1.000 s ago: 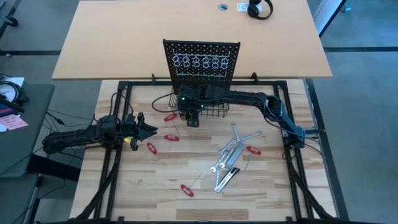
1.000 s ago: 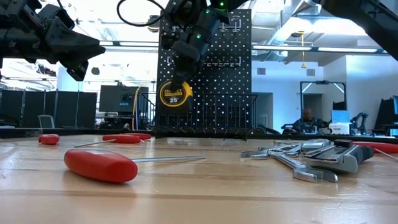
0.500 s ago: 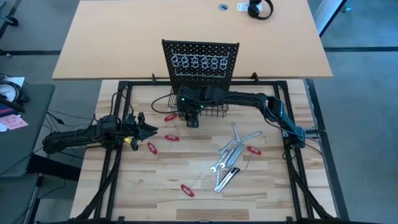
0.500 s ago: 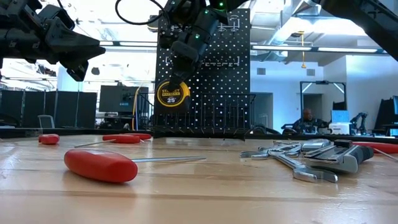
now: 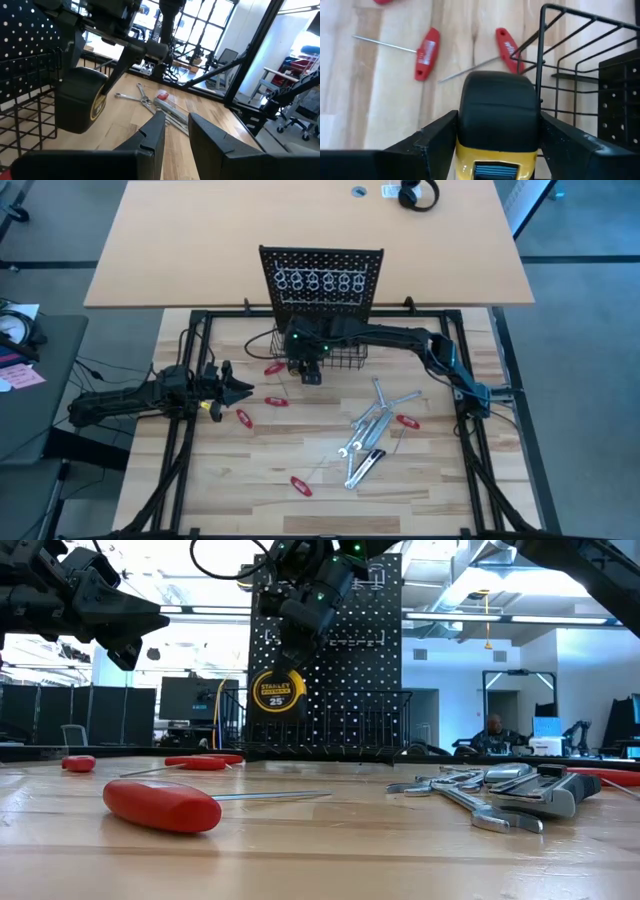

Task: Hang tools onto peg board
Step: Put the meter into the pegboard, then put the cutter into the pegboard

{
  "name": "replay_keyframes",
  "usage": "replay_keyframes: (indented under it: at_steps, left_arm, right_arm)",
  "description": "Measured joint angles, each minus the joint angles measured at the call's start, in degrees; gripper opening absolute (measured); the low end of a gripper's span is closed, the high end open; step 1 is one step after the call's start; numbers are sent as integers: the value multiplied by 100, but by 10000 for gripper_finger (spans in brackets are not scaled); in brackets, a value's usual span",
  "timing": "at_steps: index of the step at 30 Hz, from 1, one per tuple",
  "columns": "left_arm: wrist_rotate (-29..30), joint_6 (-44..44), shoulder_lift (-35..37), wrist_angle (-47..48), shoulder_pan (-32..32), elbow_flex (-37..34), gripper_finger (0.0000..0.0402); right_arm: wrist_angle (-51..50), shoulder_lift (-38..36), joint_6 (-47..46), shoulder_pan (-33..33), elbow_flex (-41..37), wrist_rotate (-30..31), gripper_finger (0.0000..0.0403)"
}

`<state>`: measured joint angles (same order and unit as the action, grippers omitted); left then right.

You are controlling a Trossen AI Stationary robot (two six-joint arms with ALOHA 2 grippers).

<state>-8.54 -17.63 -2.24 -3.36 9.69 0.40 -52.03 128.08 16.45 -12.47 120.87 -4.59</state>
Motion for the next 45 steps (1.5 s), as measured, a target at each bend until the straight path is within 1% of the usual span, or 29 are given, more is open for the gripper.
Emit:
replay_keyframes:
  at_steps: [11,18,23,26,28,30,32,34,36,39,42,45]
  left_arm:
    - [-2,1,0,2,-2,0,76]
    - [0,2,0,2,0,0,76]
    - [0,2,0,3,-2,0,76]
    - [-2,2,0,2,-2,0,76]
    - [-2,2,0,0,-2,0,76]
    - [-2,-17,0,3,-1,0,76]
    - [-2,-56,0,-2,-2,0,76]
    - [-1,-135,0,1,-2,0,76]
    - [-2,-255,0,2,-1,0,76]
    - [-2,-308,0,0,0,0,76]
    - [-2,-295,0,3,-2,0,76]
    - [-2,-234,0,0,-2,0,76]
  right_arm:
    - [103,-14,12,0,56,-18,275]
    - [89,-40,12,15,555,-5,275]
    - [-445,-120,230,171,1079,46,275]
    - [-863,-423,391,447,1099,181,273]
    - [-1191,-687,326,647,1004,209,268]
    - [-1352,-950,84,845,723,213,262]
    - [-1474,-1227,-117,1051,269,235,255]
    - [-1438,-1519,-354,1275,-360,351,246]
    - [-1244,-1921,-624,1531,-1157,493,236]
    - [-583,-2662,-1222,1932,-2485,684,220]
    - [234,-3399,-2355,2340,-3855,926,202]
    - [902,-3981,-3310,2702,-5065,932,187]
